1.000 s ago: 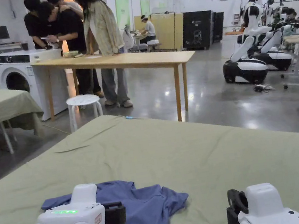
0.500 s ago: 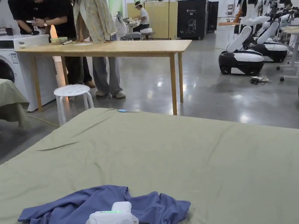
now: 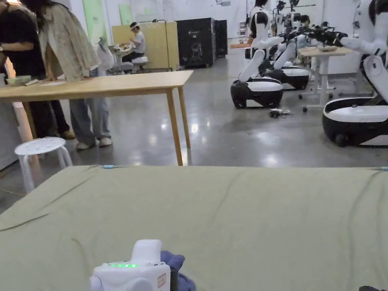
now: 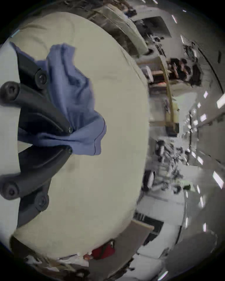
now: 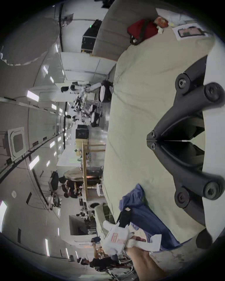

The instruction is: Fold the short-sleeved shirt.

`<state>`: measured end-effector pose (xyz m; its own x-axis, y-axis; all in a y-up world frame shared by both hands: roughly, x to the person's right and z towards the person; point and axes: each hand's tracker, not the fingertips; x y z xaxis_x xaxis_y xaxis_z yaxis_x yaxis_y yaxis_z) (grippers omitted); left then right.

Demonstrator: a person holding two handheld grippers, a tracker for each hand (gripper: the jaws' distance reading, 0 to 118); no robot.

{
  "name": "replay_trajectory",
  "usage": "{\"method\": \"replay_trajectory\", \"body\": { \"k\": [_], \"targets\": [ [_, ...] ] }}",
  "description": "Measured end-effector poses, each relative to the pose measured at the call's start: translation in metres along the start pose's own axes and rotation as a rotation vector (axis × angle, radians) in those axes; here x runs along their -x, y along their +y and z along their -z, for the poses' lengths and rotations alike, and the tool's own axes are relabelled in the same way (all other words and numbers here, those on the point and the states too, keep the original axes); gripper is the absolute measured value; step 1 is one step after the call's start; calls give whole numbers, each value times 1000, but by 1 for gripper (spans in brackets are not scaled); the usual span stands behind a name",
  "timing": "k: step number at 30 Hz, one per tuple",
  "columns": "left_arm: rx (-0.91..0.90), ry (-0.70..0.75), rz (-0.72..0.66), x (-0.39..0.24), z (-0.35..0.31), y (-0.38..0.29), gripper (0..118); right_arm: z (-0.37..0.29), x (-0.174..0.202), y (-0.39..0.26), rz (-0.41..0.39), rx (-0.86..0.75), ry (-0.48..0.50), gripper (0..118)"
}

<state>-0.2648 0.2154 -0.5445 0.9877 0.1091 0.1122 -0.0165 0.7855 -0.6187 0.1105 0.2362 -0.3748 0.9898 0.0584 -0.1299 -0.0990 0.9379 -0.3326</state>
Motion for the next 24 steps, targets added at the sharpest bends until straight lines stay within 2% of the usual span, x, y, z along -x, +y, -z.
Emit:
{"method": "replay_trajectory", "body": {
  "k": [7,11,14,16,19,21,22,23,24],
  "targets": [
    [-125,-280,79,-175,-29,29,6,-58,-88,-7,63,-7,-127,1],
    [-100,-378,148,-272,-16,18,6,-83,-133,-18,91,-6,-188,1],
    [19,-396,139,-328,24,-18,6,-92,-155,-29,103,-4,-212,1],
    [124,-347,170,-357,57,-48,6,-93,-168,-39,110,3,-231,1],
    [154,-214,208,-373,86,-84,6,-92,-181,-51,127,15,-238,1],
    [159,-202,178,-373,89,-94,8,-91,-186,-58,132,17,-237,1],
    [145,-199,169,-373,75,-96,12,-91,-187,-60,131,18,-238,1],
    [125,-197,169,-372,65,-95,35,-92,-188,-62,129,16,-235,1],
    [91,-201,181,-370,52,-93,73,-93,-187,-62,124,12,-230,1]
  ]
}}
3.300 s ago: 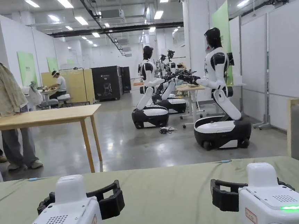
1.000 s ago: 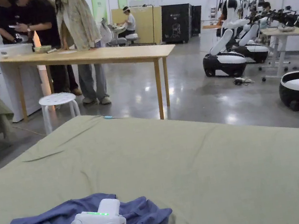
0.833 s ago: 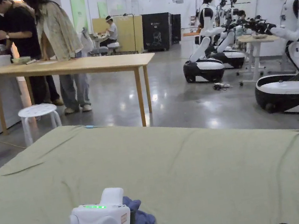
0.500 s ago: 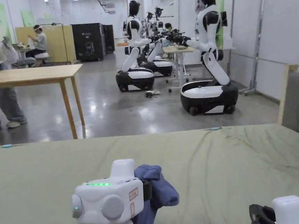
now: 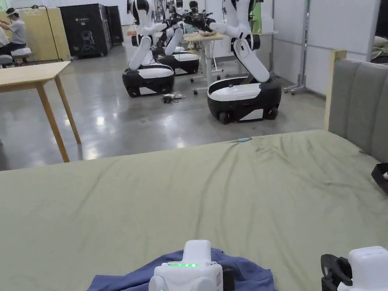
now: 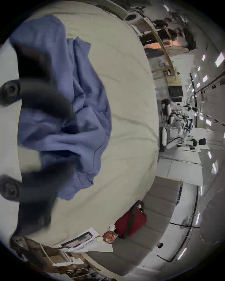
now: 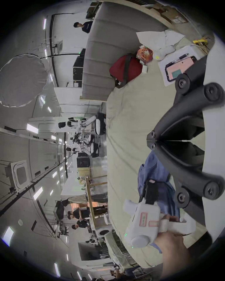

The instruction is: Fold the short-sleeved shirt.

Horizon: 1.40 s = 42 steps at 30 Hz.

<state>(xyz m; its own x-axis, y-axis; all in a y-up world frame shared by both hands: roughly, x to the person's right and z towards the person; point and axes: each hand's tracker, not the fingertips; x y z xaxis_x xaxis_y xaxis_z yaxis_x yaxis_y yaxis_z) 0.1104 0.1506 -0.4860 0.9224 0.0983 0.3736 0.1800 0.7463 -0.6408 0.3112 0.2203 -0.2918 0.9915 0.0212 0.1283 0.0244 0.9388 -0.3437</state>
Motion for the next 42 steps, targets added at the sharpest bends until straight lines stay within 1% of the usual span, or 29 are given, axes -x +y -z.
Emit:
{"method": "replay_trajectory", "body": {
  "k": [1,2,3,4,6,8,10,11,12,13,14,15,16,19,21,26,28,29,30,31,32,33,36,37,38,39,40,41,42],
  "targets": [
    [-68,28,8,1,-20,-1,107,-1,2,0,-6,-7,4,1],
    [-166,35,5,9,-32,4,118,-2,4,0,-9,-14,5,1],
    [-302,29,20,12,-65,4,117,-5,7,-1,-11,-30,6,1],
    [-310,40,27,18,-88,3,118,-8,10,-1,-9,-41,5,1],
    [-415,28,71,43,-148,-7,118,-12,19,-1,0,-58,31,1],
    [-498,101,122,65,-195,-21,118,-15,29,-2,4,-73,43,1],
    [-486,197,161,97,-229,-38,118,-16,42,-4,15,-80,54,1],
    [-485,230,161,110,-244,-47,112,-16,49,-6,17,-83,51,1],
    [-492,230,159,127,-259,-57,101,-17,56,-7,23,-88,50,1],
    [-509,251,146,142,-271,-66,81,-18,62,-8,33,-91,56,1],
    [-494,300,133,161,-279,-72,40,-19,67,-9,50,-94,70,1],
    [-442,354,125,182,-286,-77,6,-18,73,-9,60,-88,76,1],
    [-420,381,105,198,-289,-81,0,-18,78,-10,64,-84,77,1],
    [-344,390,-42,257,-297,-89,0,-14,91,-13,69,-75,71,1],
    [-274,456,-83,296,-291,-91,0,-9,98,-14,71,-53,76,1],
    [-71,431,-210,369,-237,-93,0,-1,110,-18,25,-12,78,1],
    [-30,477,-188,385,-210,-95,1,5,110,-18,8,3,65,1],
    [9,488,-175,393,-193,-94,20,9,106,-20,3,15,58,1],
    [37,497,-169,399,-176,-97,52,13,104,-20,-1,27,47,1],
    [73,484,-176,405,-159,-96,93,18,100,-20,-5,37,34,1],
    [99,485,-175,408,-146,-97,118,22,96,-19,-8,47,25,1],
    [81,490,-171,408,-136,-99,116,25,92,-18,-9,63,10,1],
    [149,499,-95,408,-108,-85,116,42,72,-19,-22,122,-41,1],
    [169,505,-75,407,-101,-82,112,52,62,-23,-25,157,-61,1],
    [190,522,-46,388,-107,-91,87,63,53,-26,-20,193,-81,1],
    [204,551,-32,385,-104,-91,47,73,44,-29,-10,222,-98,1],
    [182,536,-48,385,-104,-91,14,82,38,-31,-7,253,-97,1],
    [159,481,-106,385,-106,-89,6,96,29,-36,-11,298,-91,2],
    [149,475,-140,375,-116,-93,5,108,25,-39,-19,326,-91,4]
  ]
}}
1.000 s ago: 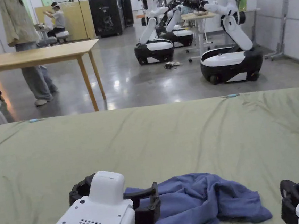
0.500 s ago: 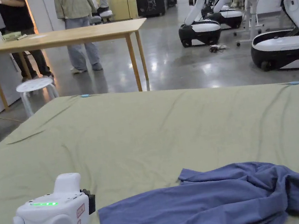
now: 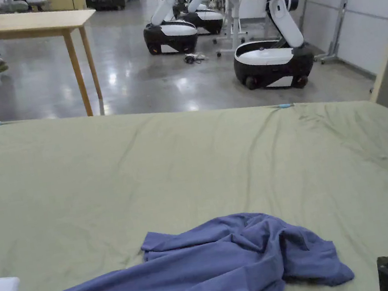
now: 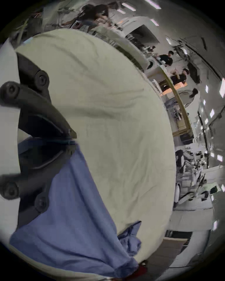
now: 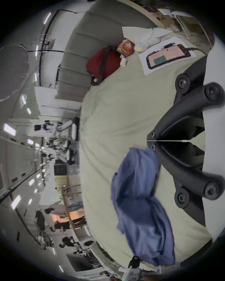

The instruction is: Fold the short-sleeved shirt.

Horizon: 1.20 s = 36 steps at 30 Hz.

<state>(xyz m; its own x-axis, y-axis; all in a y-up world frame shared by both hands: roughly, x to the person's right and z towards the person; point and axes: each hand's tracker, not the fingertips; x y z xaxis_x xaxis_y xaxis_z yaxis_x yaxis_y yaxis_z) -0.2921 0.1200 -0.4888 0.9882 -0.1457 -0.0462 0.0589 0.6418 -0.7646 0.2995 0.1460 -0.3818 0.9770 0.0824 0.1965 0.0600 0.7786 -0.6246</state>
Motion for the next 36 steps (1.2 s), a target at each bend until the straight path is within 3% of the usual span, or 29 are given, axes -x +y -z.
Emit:
{"method": "replay_trajectory", "body": {
  "k": [1,4,5,6,8,11,12,13,14,16,19,21,24,27,30,36],
  "targets": [
    [1,8,25,-3,-4,0,5,12,-2,2,-8,30,13,12],
    [-23,1,66,-13,-23,2,5,46,-3,10,16,100,94,90],
    [-43,-5,54,-12,-34,2,5,58,-2,12,26,126,123,107],
    [-77,-8,29,-12,-45,6,5,69,-1,14,35,132,152,109],
    [-104,-17,12,-4,-57,11,5,81,7,17,20,145,168,109],
    [-124,-19,21,-10,-75,17,5,100,22,12,-69,222,152,107],
    [-130,-12,41,-6,-70,18,5,102,24,11,-86,232,178,100],
    [-129,-6,51,-7,-71,18,5,100,27,11,-97,222,170,77],
    [-135,-4,51,-8,-73,18,5,93,31,13,-130,186,113,45],
    [-140,-1,52,-5,-73,20,4,73,34,22,-127,175,135,10],
    [-187,7,35,6,-80,30,1,63,15,40,-60,154,198,10],
    [-248,15,19,18,-95,50,1,35,3,71,-86,48,140,10],
    [-334,12,22,34,-131,92,1,-6,-15,126,-66,-50,189,10],
    [-456,31,21,42,-171,134,1,-51,-21,182,-116,-212,86,10],
    [-548,13,-12,54,-202,179,1,-88,-37,234,-23,-320,112,10],
    [-714,34,-49,59,-245,260,1,-139,-51,324,26,-542,17,10]
  ]
}}
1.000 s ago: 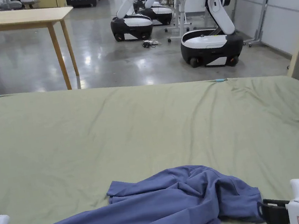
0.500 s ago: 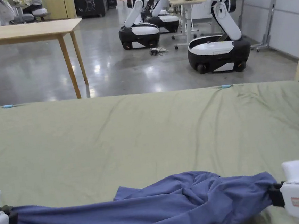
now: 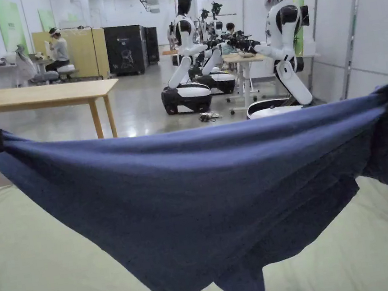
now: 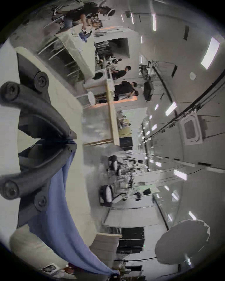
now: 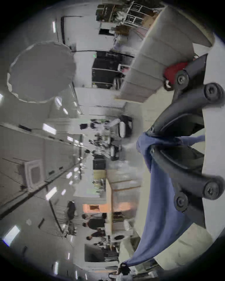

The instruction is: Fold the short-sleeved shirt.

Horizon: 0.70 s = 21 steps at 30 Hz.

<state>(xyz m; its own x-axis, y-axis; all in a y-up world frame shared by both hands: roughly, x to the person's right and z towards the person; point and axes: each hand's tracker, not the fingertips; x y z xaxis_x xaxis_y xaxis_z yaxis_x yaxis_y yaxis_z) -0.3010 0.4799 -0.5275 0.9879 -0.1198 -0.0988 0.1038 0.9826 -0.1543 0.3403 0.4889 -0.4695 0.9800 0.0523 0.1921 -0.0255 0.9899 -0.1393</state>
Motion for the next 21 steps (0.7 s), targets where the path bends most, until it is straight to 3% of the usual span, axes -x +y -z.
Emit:
{"method": "replay_trajectory", "body": {
  "k": [3,8,11,15,21],
  "targets": [
    [-34,13,8,-6,13,23,1,2,-3,28,40,-35,8,10],
    [-38,14,-14,-20,51,21,1,31,-1,27,-2,-37,-15,10],
    [-7,24,-10,-31,75,-11,1,55,-2,-6,36,2,-8,10],
    [45,26,-10,-46,91,-63,1,76,4,-59,14,61,-45,10],
    [97,-21,-50,-46,53,-100,1,44,-3,-105,-4,115,-24,10]
  ]
}}
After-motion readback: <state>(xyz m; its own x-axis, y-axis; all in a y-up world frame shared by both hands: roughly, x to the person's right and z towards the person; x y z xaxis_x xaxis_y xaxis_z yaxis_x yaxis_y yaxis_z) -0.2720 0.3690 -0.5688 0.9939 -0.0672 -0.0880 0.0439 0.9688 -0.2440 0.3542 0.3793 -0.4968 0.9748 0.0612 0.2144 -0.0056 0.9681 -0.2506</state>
